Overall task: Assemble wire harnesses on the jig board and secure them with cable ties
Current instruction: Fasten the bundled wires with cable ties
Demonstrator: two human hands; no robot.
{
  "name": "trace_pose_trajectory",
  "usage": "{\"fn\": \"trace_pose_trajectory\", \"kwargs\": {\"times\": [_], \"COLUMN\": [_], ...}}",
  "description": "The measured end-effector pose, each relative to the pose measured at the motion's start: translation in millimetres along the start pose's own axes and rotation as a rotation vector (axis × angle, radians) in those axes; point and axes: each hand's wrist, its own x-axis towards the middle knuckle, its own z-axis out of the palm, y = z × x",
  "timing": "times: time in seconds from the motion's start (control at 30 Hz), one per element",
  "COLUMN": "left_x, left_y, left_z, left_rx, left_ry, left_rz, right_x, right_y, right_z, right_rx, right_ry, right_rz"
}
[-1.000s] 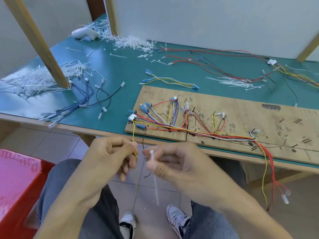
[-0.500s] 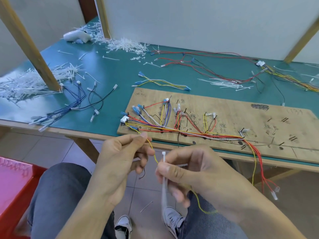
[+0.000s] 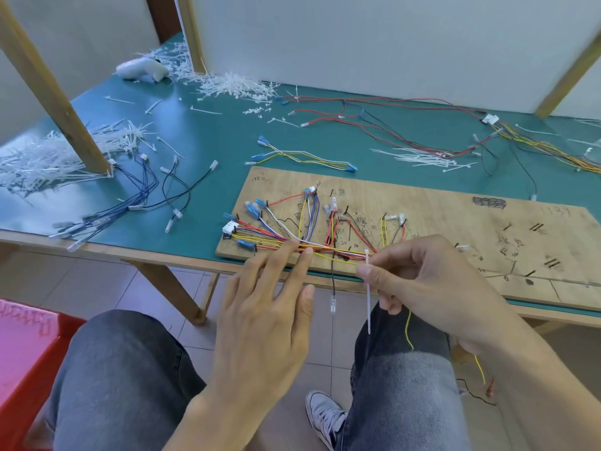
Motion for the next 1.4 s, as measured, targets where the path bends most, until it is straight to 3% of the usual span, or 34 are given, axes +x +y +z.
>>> {"fn": "trace_pose_trajectory", "kwargs": {"times": [0.13, 0.2, 0.3, 0.4, 0.6, 0.97, 1.23, 1.4], "left_x": [-2.0, -2.2, -1.6, -1.9, -2.7, -1.7, -2.3, -5.6], "left_y": [-3.0, -3.1, -1.6, 0.0, 0.8, 1.7, 1.3, 1.4], "left_z": [7.7, 10.7, 15.7, 20.6, 23.1, 22.0, 21.7, 24.2], "left_rx": [0.087, 0.12, 0.136, 0.135, 0.14, 0.113, 0.123, 0.115], "left_ry": [-0.021, -0.031, -0.03, -0.027, -0.032, -0.029, -0.044, -0.052], "left_rz": [0.014, -0.009, -0.042, -0.056, -0.058, -0.059, -0.06, -0.077], "right_x": [-0.4, -2.1, -4.8, 1.0, 55.5, 96.2, 99.0, 100.3], "right_y": [4.0, 4.8, 2.1, -6.9, -26.9, -5.3, 2.3, 5.8], "right_z": [1.7, 2.5, 5.3, 11.1, 44.1, 71.8, 71.5, 72.5], "right_rx": [-0.046, -0.021, -0.18, -0.165, 0.142, -0.103, -0.079, -0.021], "right_ry": [0.075, 0.217, 0.45, 0.565, 0.478, 0.508, 0.429, 0.474], "right_rz": [-0.043, -0.102, -0.233, -0.374, -0.401, -0.433, -0.361, -0.387]}}
